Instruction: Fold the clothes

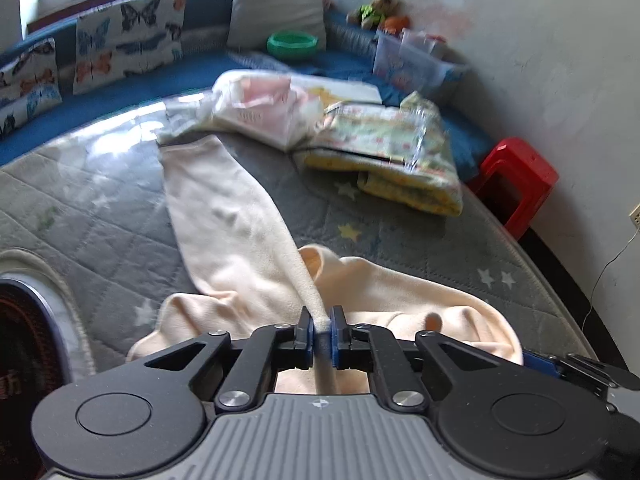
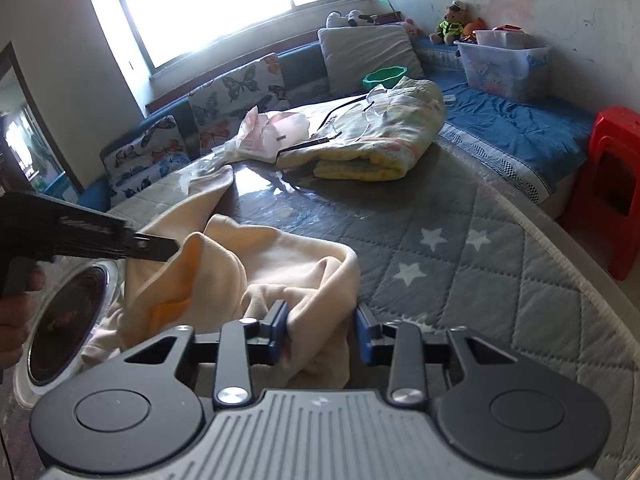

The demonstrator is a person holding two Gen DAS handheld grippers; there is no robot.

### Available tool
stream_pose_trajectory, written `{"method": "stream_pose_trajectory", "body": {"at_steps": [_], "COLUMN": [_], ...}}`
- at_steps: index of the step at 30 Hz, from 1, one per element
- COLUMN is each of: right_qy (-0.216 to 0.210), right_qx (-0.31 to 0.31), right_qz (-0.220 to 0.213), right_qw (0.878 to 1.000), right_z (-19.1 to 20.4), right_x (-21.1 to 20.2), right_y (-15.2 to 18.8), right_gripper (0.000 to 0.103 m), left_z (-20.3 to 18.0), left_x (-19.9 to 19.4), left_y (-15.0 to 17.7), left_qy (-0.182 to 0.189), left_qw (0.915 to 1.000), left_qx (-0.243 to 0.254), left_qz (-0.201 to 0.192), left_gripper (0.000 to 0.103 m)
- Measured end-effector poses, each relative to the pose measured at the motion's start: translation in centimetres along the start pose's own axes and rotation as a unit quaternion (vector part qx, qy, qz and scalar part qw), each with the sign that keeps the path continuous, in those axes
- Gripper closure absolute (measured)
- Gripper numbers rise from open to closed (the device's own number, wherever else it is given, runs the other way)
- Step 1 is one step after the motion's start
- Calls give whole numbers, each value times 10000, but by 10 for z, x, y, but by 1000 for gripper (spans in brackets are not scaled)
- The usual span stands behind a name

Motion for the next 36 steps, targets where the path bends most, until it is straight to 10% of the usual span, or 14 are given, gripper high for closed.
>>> {"method": "stream_pose_trajectory", "body": {"at_steps": [8,19,36], "right_qy": [-308,-826,-948], "right_qx": [-83,-539,-1055], "right_qz": [-325,-606,634], "right_qw": [9990,9933,9879], "right_z": [16,52,64], "right_x": [-29,-94,-107], "right_y": [7,25,133], "right_gripper": [92,95,89], "left_z": [20,33,34], "left_x": [-63,-130,-137], "left_y": [25,77,182], "left_qy": [9,99,108], "left_qw": [9986,9965,9999], "left_qx": [-175,-205,30], "left_qz": [-499,-810,-66], "left_gripper": [95,95,94]}}
Point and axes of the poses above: each gripper's, at about its wrist camera, not at the fingertips, and x roughly the way its jaws point, z to its left, y to its underside, the point moved 9 cm from there along x, roughly the way its jaws point, and after that the axes turned 15 degrees about x, right-handed, at the moved point
